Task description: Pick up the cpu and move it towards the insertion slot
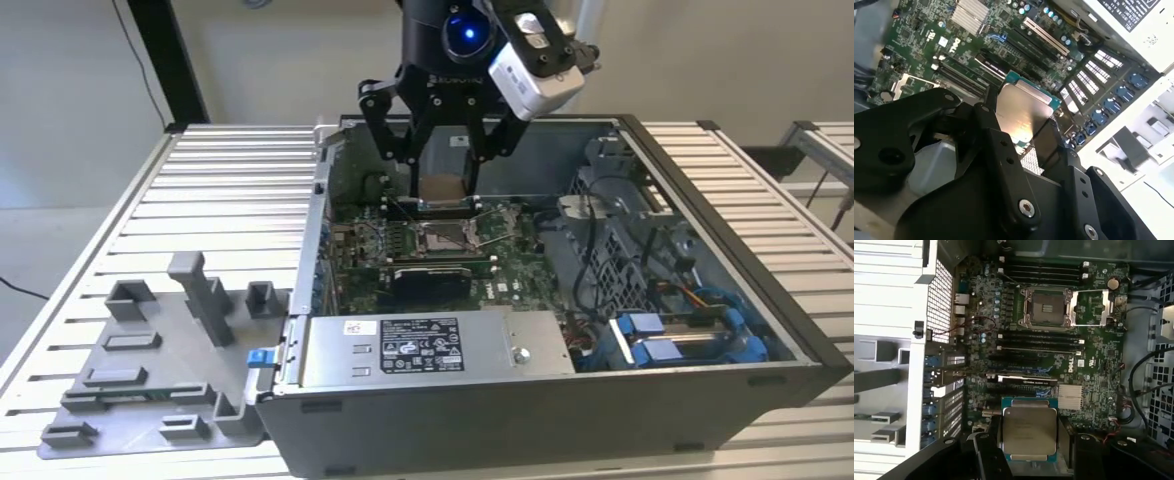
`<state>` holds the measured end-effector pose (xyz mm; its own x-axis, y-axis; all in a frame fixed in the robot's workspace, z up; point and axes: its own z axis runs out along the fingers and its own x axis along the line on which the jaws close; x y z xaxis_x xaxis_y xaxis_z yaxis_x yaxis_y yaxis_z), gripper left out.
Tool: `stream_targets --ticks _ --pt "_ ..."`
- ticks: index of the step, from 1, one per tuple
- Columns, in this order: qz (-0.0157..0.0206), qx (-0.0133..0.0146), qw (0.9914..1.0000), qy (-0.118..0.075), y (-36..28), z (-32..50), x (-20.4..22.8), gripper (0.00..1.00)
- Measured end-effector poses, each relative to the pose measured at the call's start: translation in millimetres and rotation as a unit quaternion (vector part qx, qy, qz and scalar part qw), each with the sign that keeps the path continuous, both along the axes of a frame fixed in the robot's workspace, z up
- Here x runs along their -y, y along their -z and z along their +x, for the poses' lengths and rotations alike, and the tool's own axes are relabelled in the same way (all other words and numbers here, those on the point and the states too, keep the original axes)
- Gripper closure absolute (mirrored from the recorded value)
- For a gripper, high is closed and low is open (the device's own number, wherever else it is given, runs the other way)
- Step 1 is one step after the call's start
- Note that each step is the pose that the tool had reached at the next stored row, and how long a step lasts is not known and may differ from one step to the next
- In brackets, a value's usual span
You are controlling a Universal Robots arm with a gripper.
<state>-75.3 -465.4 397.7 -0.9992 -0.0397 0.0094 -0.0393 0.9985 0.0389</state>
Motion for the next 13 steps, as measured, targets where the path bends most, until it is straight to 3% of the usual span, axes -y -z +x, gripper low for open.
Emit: stream_targets --ticks 6,13 --pt "-0.0001 -0.0001 0.99968 0.025 0.8 1.9 -1.2 1.00" --pt "-0.0001 0.0000 0.99966 0.026 0.9 2.1 -1.2 1.00"
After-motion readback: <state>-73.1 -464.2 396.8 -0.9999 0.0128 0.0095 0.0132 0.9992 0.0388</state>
